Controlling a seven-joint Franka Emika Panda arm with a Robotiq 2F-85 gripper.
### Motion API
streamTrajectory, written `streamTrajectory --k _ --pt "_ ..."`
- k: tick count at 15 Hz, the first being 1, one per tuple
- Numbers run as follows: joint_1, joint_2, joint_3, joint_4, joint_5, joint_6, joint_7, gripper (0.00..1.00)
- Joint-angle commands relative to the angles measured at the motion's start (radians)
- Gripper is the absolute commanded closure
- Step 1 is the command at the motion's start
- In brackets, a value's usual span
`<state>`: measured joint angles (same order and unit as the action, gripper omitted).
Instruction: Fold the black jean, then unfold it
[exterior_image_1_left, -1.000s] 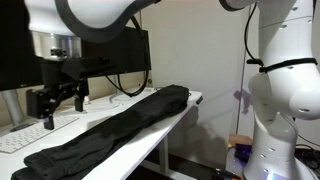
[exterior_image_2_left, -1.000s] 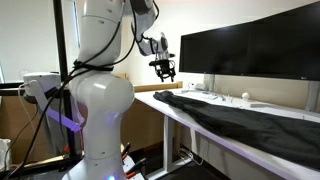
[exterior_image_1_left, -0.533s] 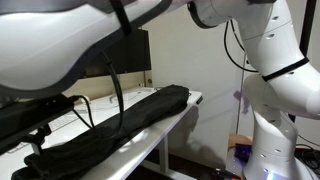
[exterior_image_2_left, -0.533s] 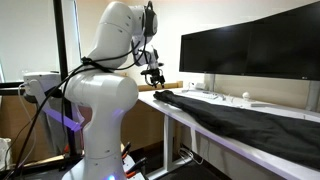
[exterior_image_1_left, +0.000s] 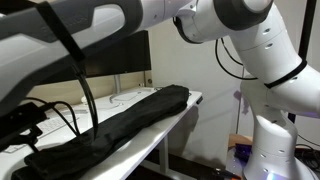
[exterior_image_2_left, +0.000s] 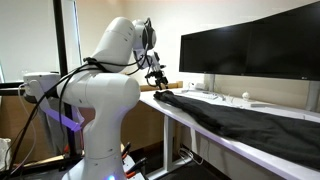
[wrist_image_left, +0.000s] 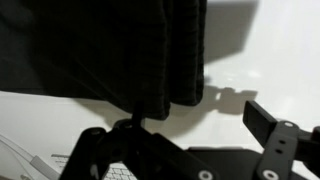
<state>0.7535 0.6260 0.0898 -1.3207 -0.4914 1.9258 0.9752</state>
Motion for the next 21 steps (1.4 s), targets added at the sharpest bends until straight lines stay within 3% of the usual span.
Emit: streamTrajectory --k 1,9,17,21 --pt "0.045 0.031 -0.037 0.109 -0.007 -0.127 0.014 0.0" --pt "0.039 -0.009 -0.003 0.103 0.088 -0.295 0.047 0.0" --pt "0.019 -0.027 0.007 0.043 0.199 -0.352 0.087 0.0" --pt "0.01 -0.021 0.002 0.02 0.205 -0.316 0.082 0.0"
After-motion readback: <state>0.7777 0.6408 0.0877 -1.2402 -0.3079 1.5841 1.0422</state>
